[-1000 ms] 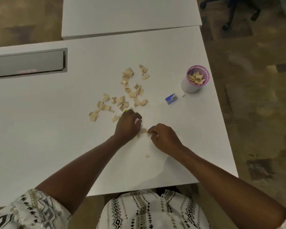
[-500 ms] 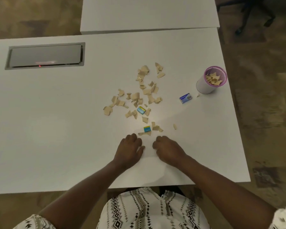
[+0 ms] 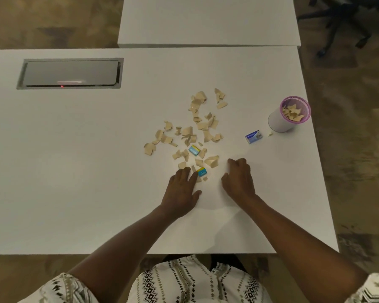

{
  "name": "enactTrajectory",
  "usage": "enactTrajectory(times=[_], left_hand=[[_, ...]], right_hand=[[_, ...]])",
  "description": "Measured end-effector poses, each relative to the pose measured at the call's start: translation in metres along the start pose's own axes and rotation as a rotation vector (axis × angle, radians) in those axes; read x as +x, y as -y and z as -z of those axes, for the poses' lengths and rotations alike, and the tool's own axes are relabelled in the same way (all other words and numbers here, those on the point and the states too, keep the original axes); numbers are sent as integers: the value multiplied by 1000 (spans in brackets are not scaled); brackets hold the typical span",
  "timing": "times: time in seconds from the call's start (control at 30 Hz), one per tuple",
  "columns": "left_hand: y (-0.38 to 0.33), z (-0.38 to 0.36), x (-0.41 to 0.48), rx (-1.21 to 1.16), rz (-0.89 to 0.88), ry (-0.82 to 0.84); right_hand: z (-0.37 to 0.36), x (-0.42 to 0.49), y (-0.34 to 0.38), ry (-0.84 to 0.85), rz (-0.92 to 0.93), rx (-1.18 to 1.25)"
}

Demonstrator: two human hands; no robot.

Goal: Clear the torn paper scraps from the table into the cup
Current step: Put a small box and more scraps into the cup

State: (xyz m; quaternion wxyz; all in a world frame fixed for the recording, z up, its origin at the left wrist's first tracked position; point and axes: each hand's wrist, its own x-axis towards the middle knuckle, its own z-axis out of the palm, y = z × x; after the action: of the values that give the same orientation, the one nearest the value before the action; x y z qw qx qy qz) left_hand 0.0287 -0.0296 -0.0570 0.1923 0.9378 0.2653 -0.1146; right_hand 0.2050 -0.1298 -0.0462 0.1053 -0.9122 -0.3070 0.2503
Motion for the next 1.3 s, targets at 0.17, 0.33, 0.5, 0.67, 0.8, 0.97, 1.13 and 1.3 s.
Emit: enactTrajectory(times=[0.17,0.33,0.5,0.67,0.8,0.97,1.13,1.3], left_hand=[[4,20,29,-27,8,-149],[11,37,65,18,24,-92],[17,37,84,115,-11,6],[20,35,79,100,-20,-56],[24,36,76,42,-15,-100],[30,40,69,-5,20,-106],[32,47,59,-56,28,-115],[36,51,48,-107,45,-111]], right_hand=[[0,28,32,-28,227,27],[17,74,41,32,282,-28],[26,99,45,271,385,-242],[17,79,46,307,369,-247],[6,49,42,329,420,-244],[-7,25,40,246,471,-295],[-14,16,47,102,463,-213],[-12,13,54,76,359,-126]])
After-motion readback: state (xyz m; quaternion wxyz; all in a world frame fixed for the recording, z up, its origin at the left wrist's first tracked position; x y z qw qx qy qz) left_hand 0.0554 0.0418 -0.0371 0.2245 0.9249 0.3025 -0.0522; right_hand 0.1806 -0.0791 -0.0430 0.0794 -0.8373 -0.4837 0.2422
